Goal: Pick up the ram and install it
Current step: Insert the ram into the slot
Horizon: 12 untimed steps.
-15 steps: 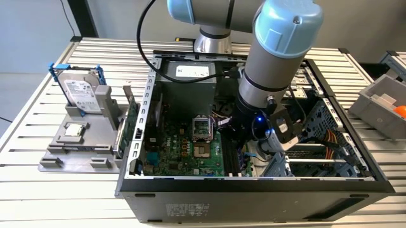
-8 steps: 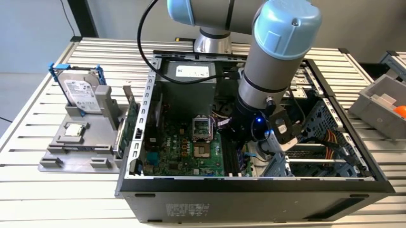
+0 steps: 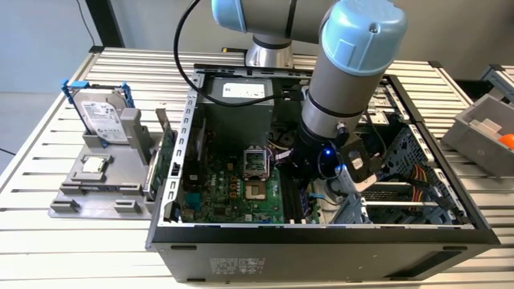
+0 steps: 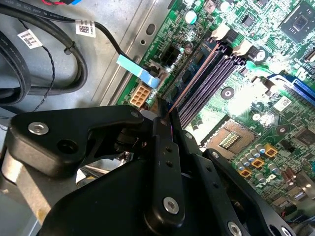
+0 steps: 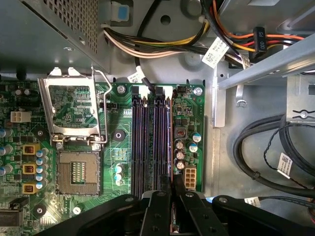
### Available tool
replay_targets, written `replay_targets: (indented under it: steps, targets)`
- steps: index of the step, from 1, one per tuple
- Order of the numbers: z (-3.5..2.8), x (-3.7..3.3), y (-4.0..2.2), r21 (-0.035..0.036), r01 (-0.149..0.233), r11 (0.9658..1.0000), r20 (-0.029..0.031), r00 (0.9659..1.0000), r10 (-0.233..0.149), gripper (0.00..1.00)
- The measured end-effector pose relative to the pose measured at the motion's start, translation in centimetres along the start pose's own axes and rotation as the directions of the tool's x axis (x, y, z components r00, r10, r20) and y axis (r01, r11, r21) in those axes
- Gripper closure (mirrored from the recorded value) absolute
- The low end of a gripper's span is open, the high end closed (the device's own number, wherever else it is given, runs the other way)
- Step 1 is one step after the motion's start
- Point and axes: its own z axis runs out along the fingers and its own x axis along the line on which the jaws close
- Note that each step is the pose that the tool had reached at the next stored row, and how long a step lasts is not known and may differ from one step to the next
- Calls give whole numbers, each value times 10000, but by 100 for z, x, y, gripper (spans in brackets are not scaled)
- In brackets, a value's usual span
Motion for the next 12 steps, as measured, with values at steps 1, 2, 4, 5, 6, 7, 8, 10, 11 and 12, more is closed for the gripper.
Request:
replay_targets:
  steps: [1,2,4,5,6,7,8,10,11,12]
  targets:
    - [0,1,0,0,0,10000,0,10000,0,100]
    - [0,1,0,-1,0,10000,0,10000,0,100]
    - [-4,1,1,2,0,10000,-1,10000,0,100]
    - [-9,1,1,6,0,10000,0,10000,0,100]
    - [-12,0,2,11,0,10000,1,10000,0,100]
    - [-17,1,1,16,0,10000,0,10000,0,100]
    - [-19,1,2,18,0,10000,0,10000,0,100]
    - [-26,1,3,29,0,10000,0,10000,0,100]
    - [-31,1,4,37,0,10000,0,10000,0,100]
    - [-37,1,5,42,0,10000,0,10000,0,100]
